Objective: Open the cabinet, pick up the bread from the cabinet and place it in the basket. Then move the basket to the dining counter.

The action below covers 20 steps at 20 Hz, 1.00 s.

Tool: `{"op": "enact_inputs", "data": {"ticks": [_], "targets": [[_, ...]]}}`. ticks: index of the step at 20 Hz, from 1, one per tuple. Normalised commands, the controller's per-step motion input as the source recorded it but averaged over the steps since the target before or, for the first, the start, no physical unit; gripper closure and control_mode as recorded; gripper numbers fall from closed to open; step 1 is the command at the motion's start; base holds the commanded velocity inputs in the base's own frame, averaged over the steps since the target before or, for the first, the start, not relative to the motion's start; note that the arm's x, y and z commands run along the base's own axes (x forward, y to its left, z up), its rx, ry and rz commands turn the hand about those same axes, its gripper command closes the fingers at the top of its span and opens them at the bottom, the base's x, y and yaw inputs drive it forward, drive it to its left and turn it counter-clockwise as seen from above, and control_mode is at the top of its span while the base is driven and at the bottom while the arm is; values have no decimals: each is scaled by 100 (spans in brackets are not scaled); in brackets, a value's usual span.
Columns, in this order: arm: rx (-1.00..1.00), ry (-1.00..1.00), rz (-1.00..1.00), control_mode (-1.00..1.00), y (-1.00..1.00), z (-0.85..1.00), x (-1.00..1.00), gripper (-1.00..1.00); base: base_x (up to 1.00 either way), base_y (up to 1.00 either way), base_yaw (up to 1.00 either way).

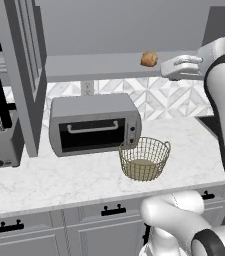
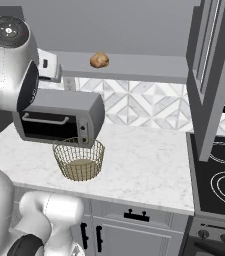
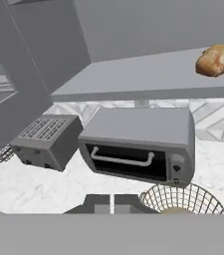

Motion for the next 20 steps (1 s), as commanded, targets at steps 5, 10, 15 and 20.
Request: {"op": "enact_inputs", "data": {"ticks": [5,10,15,20], "targets": [[-1,1,-27,-100,-82,14,47,-100,0,0,0],[-1,-2,-13,-100,-62,3,29,-100,0,0,0],[-3,-3,-4,-100,-20,0,44,-100,0,0,0],[0,0,-5,-100,11,0,5,-100,0,0,0]]}}
